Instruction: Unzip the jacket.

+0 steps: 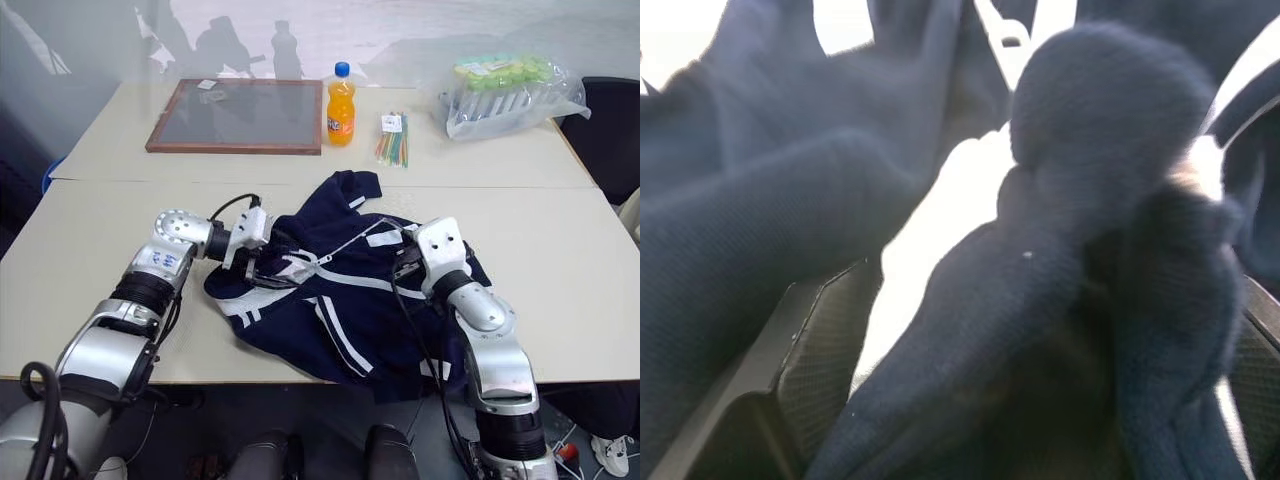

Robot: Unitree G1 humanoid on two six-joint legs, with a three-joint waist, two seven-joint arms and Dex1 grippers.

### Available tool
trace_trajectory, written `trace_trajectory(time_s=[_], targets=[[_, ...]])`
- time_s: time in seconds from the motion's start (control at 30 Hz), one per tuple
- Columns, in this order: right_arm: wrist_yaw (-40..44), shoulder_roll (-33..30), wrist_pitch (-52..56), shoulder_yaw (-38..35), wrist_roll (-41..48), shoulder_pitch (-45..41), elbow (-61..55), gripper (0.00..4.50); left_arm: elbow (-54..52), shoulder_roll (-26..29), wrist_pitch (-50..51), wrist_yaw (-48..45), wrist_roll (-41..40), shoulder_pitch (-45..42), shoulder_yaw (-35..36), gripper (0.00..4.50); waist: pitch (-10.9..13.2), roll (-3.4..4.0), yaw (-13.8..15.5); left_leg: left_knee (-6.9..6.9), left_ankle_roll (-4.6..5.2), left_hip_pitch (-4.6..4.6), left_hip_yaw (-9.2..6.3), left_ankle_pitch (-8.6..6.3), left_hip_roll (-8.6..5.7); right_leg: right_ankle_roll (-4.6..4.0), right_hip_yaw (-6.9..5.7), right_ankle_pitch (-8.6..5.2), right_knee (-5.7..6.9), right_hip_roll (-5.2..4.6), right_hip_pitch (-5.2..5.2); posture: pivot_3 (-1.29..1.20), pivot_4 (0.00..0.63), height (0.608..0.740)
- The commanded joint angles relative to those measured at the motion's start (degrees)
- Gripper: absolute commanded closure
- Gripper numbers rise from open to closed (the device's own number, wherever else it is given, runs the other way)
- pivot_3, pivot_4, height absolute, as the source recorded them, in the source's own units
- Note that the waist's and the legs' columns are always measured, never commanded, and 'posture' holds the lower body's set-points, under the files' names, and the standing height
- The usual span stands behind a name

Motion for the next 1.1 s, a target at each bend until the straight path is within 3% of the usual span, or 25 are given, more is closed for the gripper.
trace_trajectory(time_s=[0.03, 0.17, 0.4, 0.5, 0.63, 1.1], targets=[[0.78, -1.72, -3.46, 2.03, -1.28, -1.77, 1.78, 4.47, -11.78, 0.52, 7.08, -2.92, -4.72, -1.73, 2.04, 0.00, 0.00, 0.00, 0.22, 0.00, 0.00, 0.00, 0.00, 0.00, 0.00, 0.00, 0.00, 0.00, 0.00, 0.00, 0.00, 0.00, 0.150, 0.740], [1.47, -2.55, -5.36, 4.08, -1.91, -2.45, 3.65, 4.47, -15.04, -0.57, 6.93, -2.52, -2.90, -0.96, 0.02, 0.00, 0.00, 0.01, 0.17, 0.00, 0.00, 0.04, -0.04, 0.00, -0.01, 0.00, -0.01, 0.00, -0.02, 0.00, 0.08, 0.00, 0.150, 0.740], [1.59, -3.15, -6.22, 4.29, -2.07, -2.65, 3.92, 4.47, -1.52, -3.21, -8.26, 3.86, 7.70, -1.81, -5.78, 0.00, 0.00, 0.00, 0.18, -0.01, 0.00, 0.05, 0.00, 0.00, 0.00, 0.00, -0.01, 0.00, -0.03, 0.01, 0.07, 0.00, 0.150, 0.740], [1.46, -3.29, -6.03, 4.22, -2.08, -2.30, 3.45, 4.50, 3.15, -4.77, -10.47, 3.99, 7.94, -2.88, -5.53, 0.53, 0.00, 0.00, 0.28, -0.01, 0.00, 0.03, 0.00, 0.00, -0.01, 0.00, -0.01, 0.00, -0.05, 0.01, 0.06, 0.00, 0.150, 0.740], [1.20, -3.42, -5.64, 3.86, -2.08, -2.01, 2.95, 4.50, 5.80, -5.00, -10.09, 2.63, 8.25, -3.40, -5.49, 1.73, 0.00, 0.00, 0.24, -0.01, 0.00, 0.02, 0.00, 0.00, 0.00, 0.00, -0.02, 0.00, -0.06, 0.01, 0.06, 0.00, 0.150, 0.740], [-1.54, -1.31, 0.71, -0.80, 1.54, -1.98, -1.64, 4.50, 16.83, -4.66, -15.00, 8.03, 14.63, -2.54, -7.12, 1.73, -0.01, 0.01, 0.25, 0.00, 0.00, 0.11, -0.01, 0.00, 0.01, 0.00, 0.00, 0.00, -0.03, 0.01, 0.12, 0.00, 0.150, 0.740]])
